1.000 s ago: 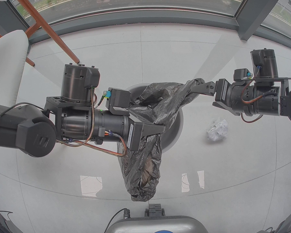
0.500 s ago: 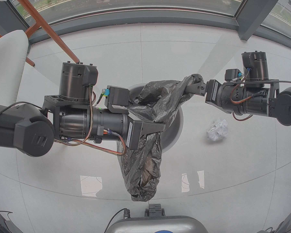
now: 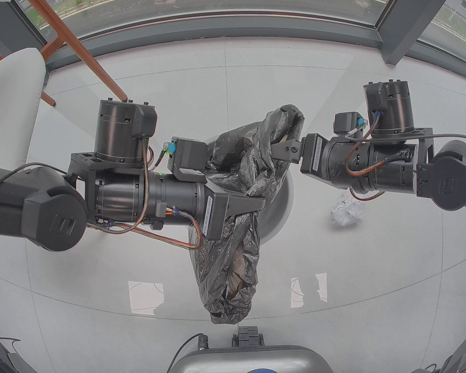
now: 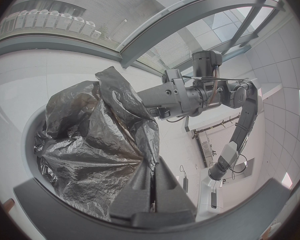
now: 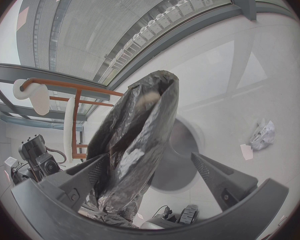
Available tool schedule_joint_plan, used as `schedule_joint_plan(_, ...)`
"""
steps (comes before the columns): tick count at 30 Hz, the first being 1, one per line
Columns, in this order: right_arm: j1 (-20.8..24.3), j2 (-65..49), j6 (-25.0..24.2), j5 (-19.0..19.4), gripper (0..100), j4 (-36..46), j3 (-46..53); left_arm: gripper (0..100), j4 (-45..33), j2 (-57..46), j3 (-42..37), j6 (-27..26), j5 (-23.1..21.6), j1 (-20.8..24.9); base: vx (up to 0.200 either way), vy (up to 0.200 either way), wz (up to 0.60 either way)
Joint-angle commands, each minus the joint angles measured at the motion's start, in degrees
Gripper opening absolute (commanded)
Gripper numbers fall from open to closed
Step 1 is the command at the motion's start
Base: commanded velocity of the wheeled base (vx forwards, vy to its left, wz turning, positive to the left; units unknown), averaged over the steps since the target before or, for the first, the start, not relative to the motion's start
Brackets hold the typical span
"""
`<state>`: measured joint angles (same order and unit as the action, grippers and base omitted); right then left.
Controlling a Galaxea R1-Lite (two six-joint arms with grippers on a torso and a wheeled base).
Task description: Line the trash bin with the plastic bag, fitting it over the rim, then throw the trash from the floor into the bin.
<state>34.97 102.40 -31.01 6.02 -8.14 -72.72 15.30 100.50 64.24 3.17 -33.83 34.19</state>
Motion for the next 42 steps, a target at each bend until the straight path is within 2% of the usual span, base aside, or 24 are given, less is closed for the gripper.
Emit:
schedule_joint_plan(1, 1.41, -0.01, -0.01, -0.13, 100, 0.06, 0.47, 0, 0.08, -0.04, 0.18, -0.01, 0.08, -0.09, 0.0, 0.0, 0.0)
schedule_joint_plan(11, 1.5, 0.87, 0.08, -0.75, 100, -1.0, 2.14, 0, 0.08, -1.09, 0.36, 0.08, 1.05, -0.18, 0.0, 0.0, 0.0)
schedule_joint_plan(12, 1.5, 0.96, -0.01, -0.84, 0, -1.0, 2.23, 0, 0.08, -1.09, 0.44, 0.08, 1.05, -0.18, 0.0, 0.0, 0.0)
schedule_joint_plan(28, 1.41, 0.52, 0.08, -0.92, 0, -1.0, 0.3, 0, -0.01, -1.18, -0.08, 0.08, 1.4, -0.18, 0.0, 0.0, 0.0)
schedule_joint_plan(42, 1.59, 2.36, 0.6, -0.92, 0, -0.91, -3.48, 0, 0.26, -0.3, 2.11, -0.01, 5.44, -0.71, 0.0, 0.0, 0.0)
